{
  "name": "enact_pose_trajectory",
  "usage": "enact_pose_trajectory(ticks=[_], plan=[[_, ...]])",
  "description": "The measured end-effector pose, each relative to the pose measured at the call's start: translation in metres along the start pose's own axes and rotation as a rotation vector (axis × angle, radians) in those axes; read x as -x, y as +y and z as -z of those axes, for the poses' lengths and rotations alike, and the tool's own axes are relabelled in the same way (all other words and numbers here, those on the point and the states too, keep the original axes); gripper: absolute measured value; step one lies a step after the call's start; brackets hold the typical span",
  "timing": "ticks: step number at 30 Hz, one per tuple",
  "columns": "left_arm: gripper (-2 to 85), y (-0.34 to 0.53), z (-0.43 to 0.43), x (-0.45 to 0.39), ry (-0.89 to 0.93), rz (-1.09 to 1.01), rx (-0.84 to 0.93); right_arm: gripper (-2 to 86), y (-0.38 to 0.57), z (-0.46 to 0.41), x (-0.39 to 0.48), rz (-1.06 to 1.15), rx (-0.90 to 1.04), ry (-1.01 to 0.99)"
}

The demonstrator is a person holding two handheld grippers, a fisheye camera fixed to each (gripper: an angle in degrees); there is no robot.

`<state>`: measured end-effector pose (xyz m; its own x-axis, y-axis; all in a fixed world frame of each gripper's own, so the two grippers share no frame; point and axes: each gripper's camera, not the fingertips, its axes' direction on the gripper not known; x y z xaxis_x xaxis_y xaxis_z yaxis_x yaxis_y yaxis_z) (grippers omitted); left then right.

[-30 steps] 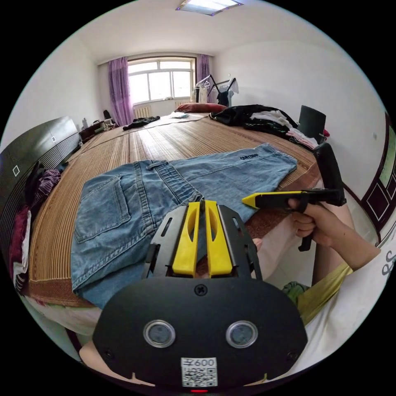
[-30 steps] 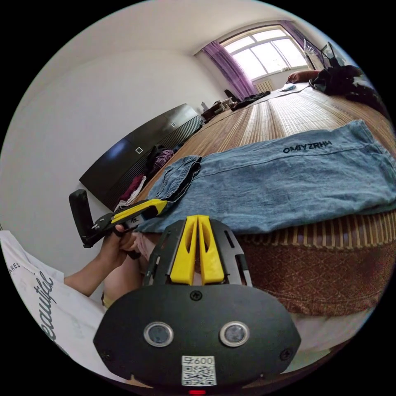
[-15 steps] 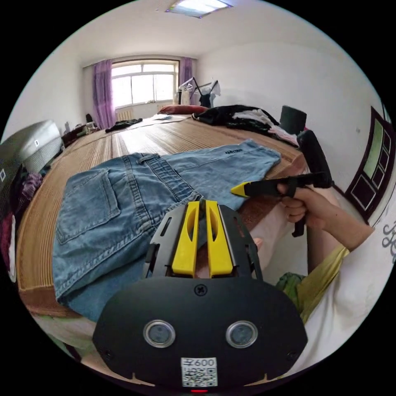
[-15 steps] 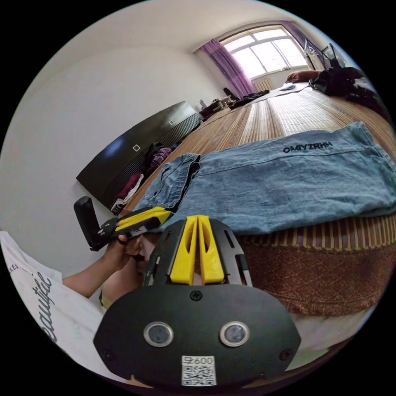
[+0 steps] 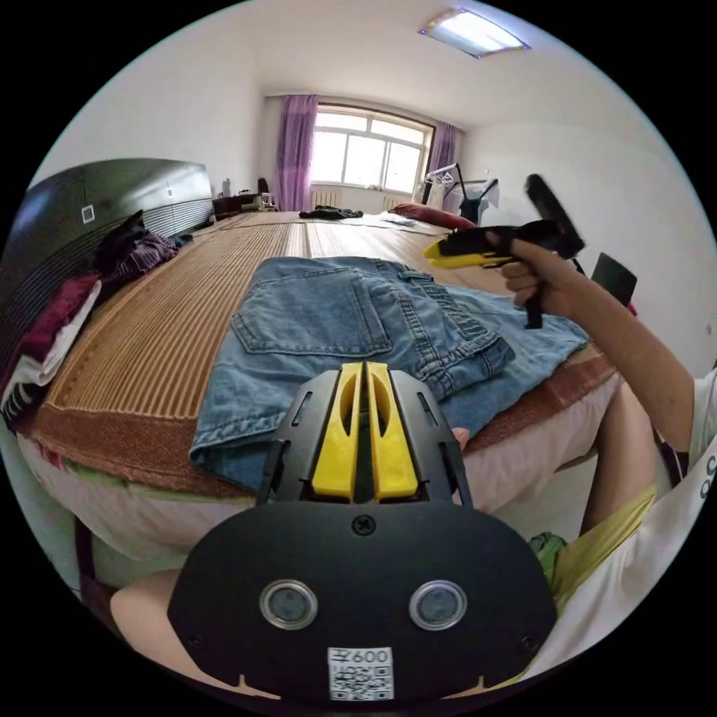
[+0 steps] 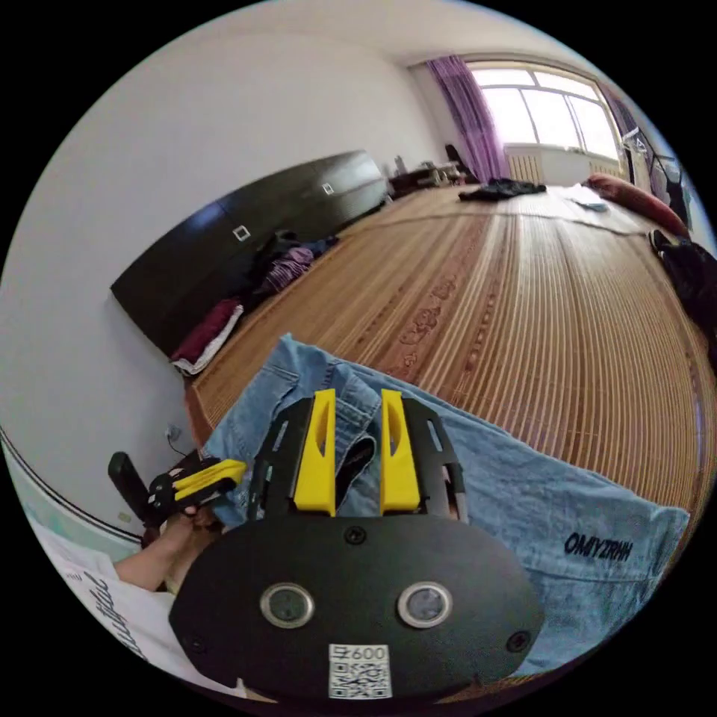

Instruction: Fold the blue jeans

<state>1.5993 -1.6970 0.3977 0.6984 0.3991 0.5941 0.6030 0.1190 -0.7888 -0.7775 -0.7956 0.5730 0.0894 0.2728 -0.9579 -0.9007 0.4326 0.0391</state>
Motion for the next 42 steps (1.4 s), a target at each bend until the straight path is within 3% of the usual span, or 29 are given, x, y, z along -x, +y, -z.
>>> enact_pose_trajectory(ticks=[2, 4, 9, 11, 14, 19, 23, 27, 30, 34, 36, 38, 42], plan=[[1.1, -0.012, 0.005, 0.004, 0.001, 0.011, -0.004, 8.6, -0.003, -0.032, -0.016, -0.034, 0.02, -0.151], [1.1, -0.018, 0.01, 0.005, 0.0, 0.012, -0.025, 5.6, 0.003, -0.047, -0.016, -0.003, 0.035, -0.172], [0.9, -0.041, 0.021, 0.002, -0.025, -0.027, -0.028, -0.2, 0.033, -0.046, 0.027, 0.185, -0.125, 0.012], [0.9, -0.053, 0.026, -0.001, -0.038, -0.047, -0.019, -0.5, 0.054, -0.046, 0.073, 0.403, -0.239, 0.176], [0.8, -0.066, 0.032, 0.0, -0.039, -0.042, -0.019, -0.5, 0.06, -0.065, 0.098, 0.488, -0.209, 0.334], [0.7, -0.084, 0.041, 0.002, -0.031, -0.024, -0.022, 0.5, 0.046, -0.12, 0.008, 0.157, 0.004, 0.037], [0.7, -0.097, 0.046, -0.005, -0.063, -0.073, -0.027, 2.2, 0.056, -0.157, -0.025, 0.104, 0.053, -0.053], [0.6, -0.104, 0.052, -0.004, -0.057, -0.041, -0.047, 2.4, 0.059, -0.168, -0.008, 0.199, 0.083, -0.005], [0.5, -0.125, 0.073, 0.005, -0.016, -0.022, 0.007, 1.5, 0.066, -0.15, 0.005, 0.314, -0.023, -0.041], [0.4, -0.123, 0.135, 0.01, -0.271, -0.095, -0.279, -0.2, 0.078, -0.133, 0.031, 0.497, -0.179, 0.093], [0.4, -0.132, 0.127, 0.03, -0.287, -0.062, -0.194, -0.6, 0.074, -0.133, 0.033, 0.507, -0.211, 0.141], [0.3, -0.138, 0.079, 0.064, -0.159, 0.017, 0.112, -0.8, 0.058, -0.14, 0.031, 0.444, -0.198, 0.118], [0.1, -0.122, 0.076, 0.077, -0.116, 0.167, 0.045, -0.9, 0.03, -0.184, 0.064, 0.443, -0.091, -0.026]])
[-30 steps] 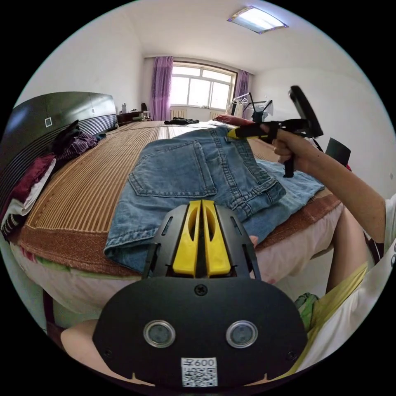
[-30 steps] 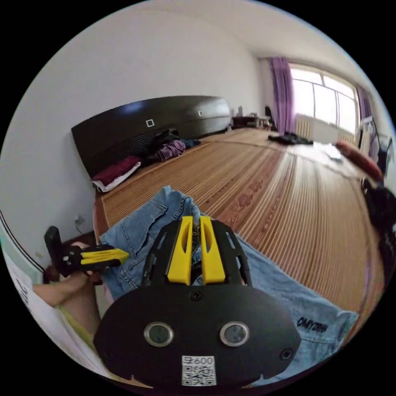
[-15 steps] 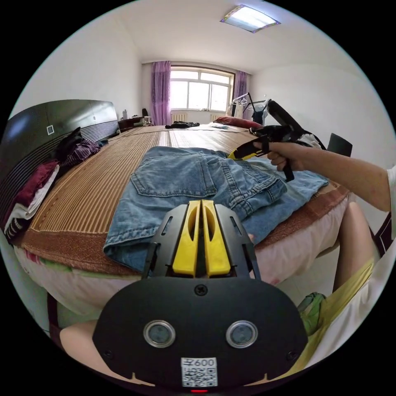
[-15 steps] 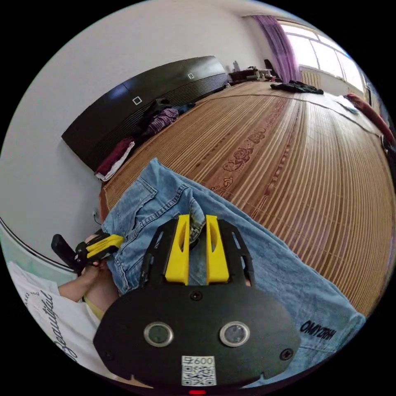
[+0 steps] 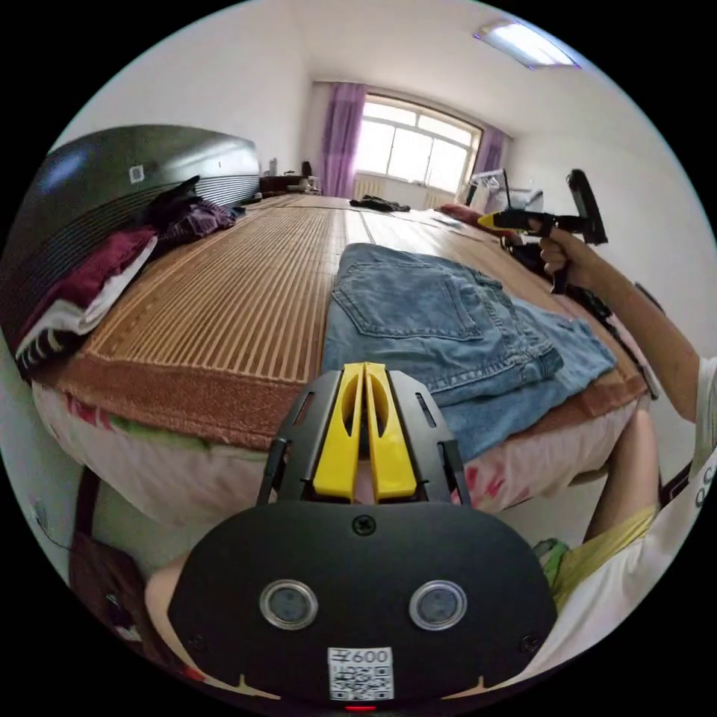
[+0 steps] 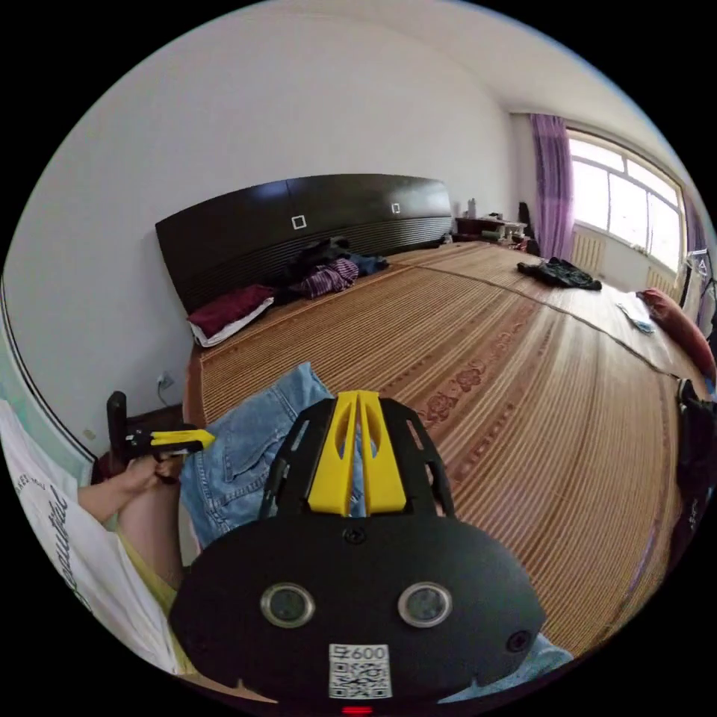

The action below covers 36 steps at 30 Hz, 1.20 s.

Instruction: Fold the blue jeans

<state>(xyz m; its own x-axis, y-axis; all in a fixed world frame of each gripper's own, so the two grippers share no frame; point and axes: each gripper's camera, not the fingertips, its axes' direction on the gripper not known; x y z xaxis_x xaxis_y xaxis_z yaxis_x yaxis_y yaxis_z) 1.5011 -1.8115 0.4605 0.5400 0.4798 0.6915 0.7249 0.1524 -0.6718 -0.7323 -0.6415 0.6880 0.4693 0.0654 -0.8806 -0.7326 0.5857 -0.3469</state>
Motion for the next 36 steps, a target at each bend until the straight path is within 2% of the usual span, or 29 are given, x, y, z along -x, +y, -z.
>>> enact_pose_trajectory(ticks=[3, 7, 10, 12, 13, 14, 15, 18, 21, 25, 28, 31, 33, 36], plan=[[0.1, -0.002, -0.004, -0.009, -0.046, -0.029, 0.023, -0.9, -0.029, -0.059, 0.021, -0.017, 0.076, -0.157], [0.1, 0.019, -0.008, -0.013, -0.062, -0.06, -0.04, -0.9, -0.063, -0.145, 0.043, -0.04, 0.246, -0.328], [0.1, 0.028, -0.013, -0.016, -0.069, -0.077, -0.04, -0.9, -0.075, -0.197, 0.045, -0.047, 0.449, -0.323], [0.1, 0.034, -0.016, -0.015, -0.064, -0.076, -0.038, -0.9, -0.082, -0.206, 0.037, -0.078, 0.465, -0.287], [0.1, 0.039, -0.018, -0.014, -0.055, -0.068, -0.039, -0.9, -0.086, -0.199, 0.03, -0.156, 0.394, -0.084], [0.1, 0.045, -0.021, -0.013, -0.047, -0.062, -0.042, -0.9, -0.088, -0.187, 0.033, -0.144, 0.332, 0.198], [0.1, 0.048, -0.022, -0.013, -0.045, -0.062, -0.044, -0.9, -0.089, -0.183, 0.039, -0.096, 0.324, 0.258], [0.1, 0.066, -0.03, -0.016, -0.056, -0.076, -0.06, -0.9, -0.096, -0.167, 0.067, 0.057, 0.355, 0.047], [0.2, 0.087, -0.039, -0.022, -0.079, -0.1, -0.081, -0.9, -0.093, -0.128, 0.105, 0.165, 0.306, 0.007], [0.2, 0.117, -0.053, -0.027, -0.095, -0.121, -0.101, -0.9, -0.068, -0.062, 0.133, 0.178, 0.24, -0.065], [0.2, 0.143, -0.064, -0.036, -0.136, -0.161, -0.137, -0.9, -0.034, -0.015, 0.151, 0.179, 0.226, -0.032], [0.3, 0.161, -0.069, -0.043, -0.157, -0.185, -0.142, -0.9, 0.006, 0.041, 0.159, 0.133, 0.203, 0.067], [0.3, 0.169, -0.067, -0.052, -0.18, -0.216, -0.145, -0.9, 0.031, 0.079, 0.153, 0.032, 0.171, 0.134], [0.3, 0.186, -0.055, -0.068, -0.117, -0.198, -0.24, -0.9, 0.077, 0.148, 0.135, -0.182, 0.071, 0.192]])
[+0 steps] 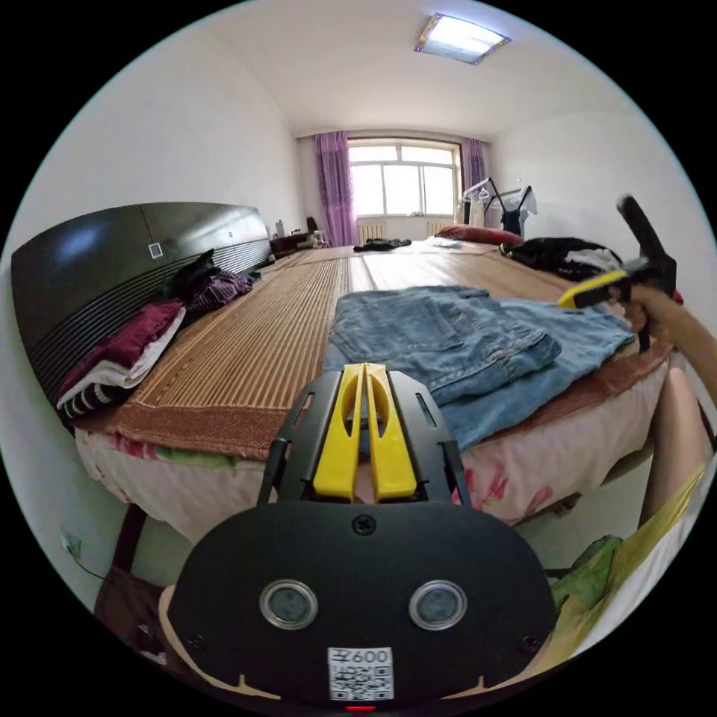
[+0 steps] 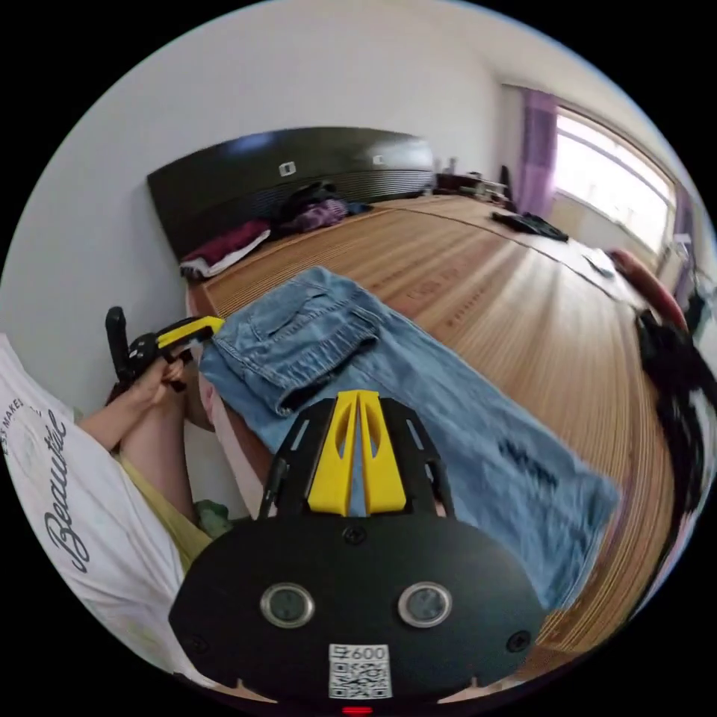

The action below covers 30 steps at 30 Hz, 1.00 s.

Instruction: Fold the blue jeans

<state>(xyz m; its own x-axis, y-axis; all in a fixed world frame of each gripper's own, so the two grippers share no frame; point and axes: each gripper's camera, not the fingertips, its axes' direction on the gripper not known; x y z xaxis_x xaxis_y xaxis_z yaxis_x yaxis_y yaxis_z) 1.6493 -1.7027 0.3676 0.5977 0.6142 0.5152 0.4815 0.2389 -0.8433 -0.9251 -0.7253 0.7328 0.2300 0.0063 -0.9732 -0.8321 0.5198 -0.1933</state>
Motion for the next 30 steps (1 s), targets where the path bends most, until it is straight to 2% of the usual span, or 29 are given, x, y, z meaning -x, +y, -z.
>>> enact_pose_trajectory(ticks=[4, 8, 11, 15, 19, 24, 27, 30], plan=[[0.3, 0.015, 0.001, -0.046, 0.085, -0.027, -0.064, -0.9, 0.048, 0.078, -0.033, -0.221, -0.095, 0.147], [0.3, 0.029, -0.032, -0.112, 0.072, -0.166, 0.038, -0.9, 0.069, 0.137, -0.038, -0.315, -0.191, 0.321], [0.3, 0.041, -0.065, -0.148, 0.09, -0.209, 0.134, -0.9, 0.073, 0.162, -0.032, -0.341, -0.239, 0.324], [0.2, 0.052, -0.1, -0.174, 0.134, -0.165, 0.205, -0.9, 0.064, 0.17, -0.015, -0.363, -0.201, 0.372], [0.3, 0.058, -0.141, -0.187, 0.102, -0.079, 0.263, -0.9, 0.028, 0.173, 0.008, -0.467, -0.18, 0.387], [0.7, 0.062, -0.195, -0.197, -0.01, -0.035, 0.4, -0.9, -0.032, 0.178, 0.042, -0.445, -0.207, 0.333], [1.2, 0.064, -0.239, -0.201, 0.043, -0.017, 0.574, -0.9, -0.077, 0.17, 0.056, -0.464, -0.113, 0.294], [1.6, 0.068, -0.283, -0.202, 0.069, 0.033, 0.716, -0.9, -0.122, 0.157, 0.072, -0.5, -0.001, 0.371]])
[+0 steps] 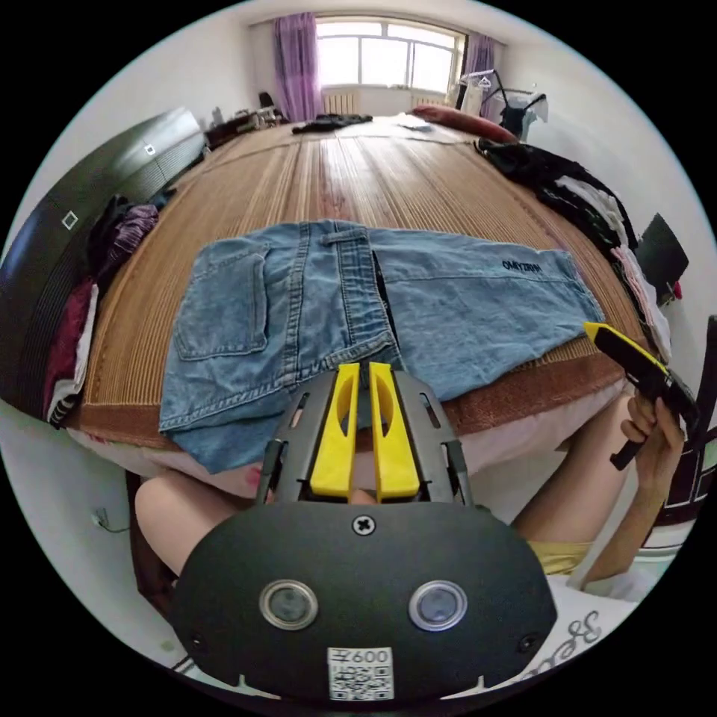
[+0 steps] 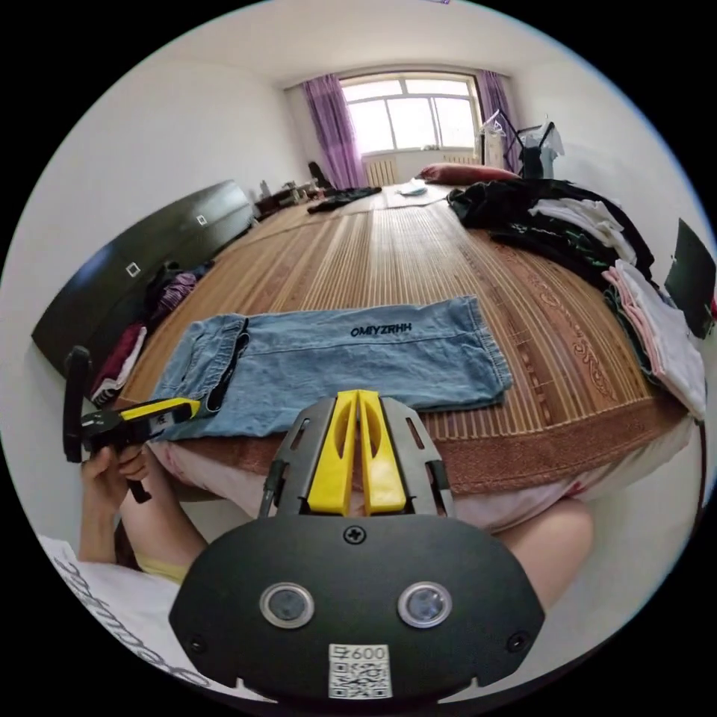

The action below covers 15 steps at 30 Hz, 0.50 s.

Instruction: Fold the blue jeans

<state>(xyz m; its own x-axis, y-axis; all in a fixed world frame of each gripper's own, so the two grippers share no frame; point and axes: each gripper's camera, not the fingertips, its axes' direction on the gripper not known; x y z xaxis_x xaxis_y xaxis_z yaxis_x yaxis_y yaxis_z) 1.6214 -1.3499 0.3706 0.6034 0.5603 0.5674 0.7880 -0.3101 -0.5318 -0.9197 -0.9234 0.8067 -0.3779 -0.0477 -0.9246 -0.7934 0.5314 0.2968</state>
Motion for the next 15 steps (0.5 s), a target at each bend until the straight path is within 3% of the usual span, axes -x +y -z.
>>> enact_pose_trajectory(ticks=[2, 5, 10, 15], plan=[[1.5, -0.008, -0.019, 0.005, 0.032, -0.001, -0.009, -0.9, -0.02, -0.004, 0.031, 0.026, 0.054, 0.102], [0.9, -0.012, -0.04, 0.014, 0.137, 0.009, -0.036, -0.9, -0.037, 0.002, 0.056, 0.008, 0.087, 0.052], [0.9, -0.011, -0.078, 0.018, -0.181, 0.174, -0.022, -0.8, -0.048, 0.031, 0.084, -0.033, 0.001, -0.039], [0.9, -0.005, -0.125, 0.019, -0.157, 0.122, -0.015, -0.8, -0.06, 0.065, 0.109, -0.052, -0.046, -0.085]])
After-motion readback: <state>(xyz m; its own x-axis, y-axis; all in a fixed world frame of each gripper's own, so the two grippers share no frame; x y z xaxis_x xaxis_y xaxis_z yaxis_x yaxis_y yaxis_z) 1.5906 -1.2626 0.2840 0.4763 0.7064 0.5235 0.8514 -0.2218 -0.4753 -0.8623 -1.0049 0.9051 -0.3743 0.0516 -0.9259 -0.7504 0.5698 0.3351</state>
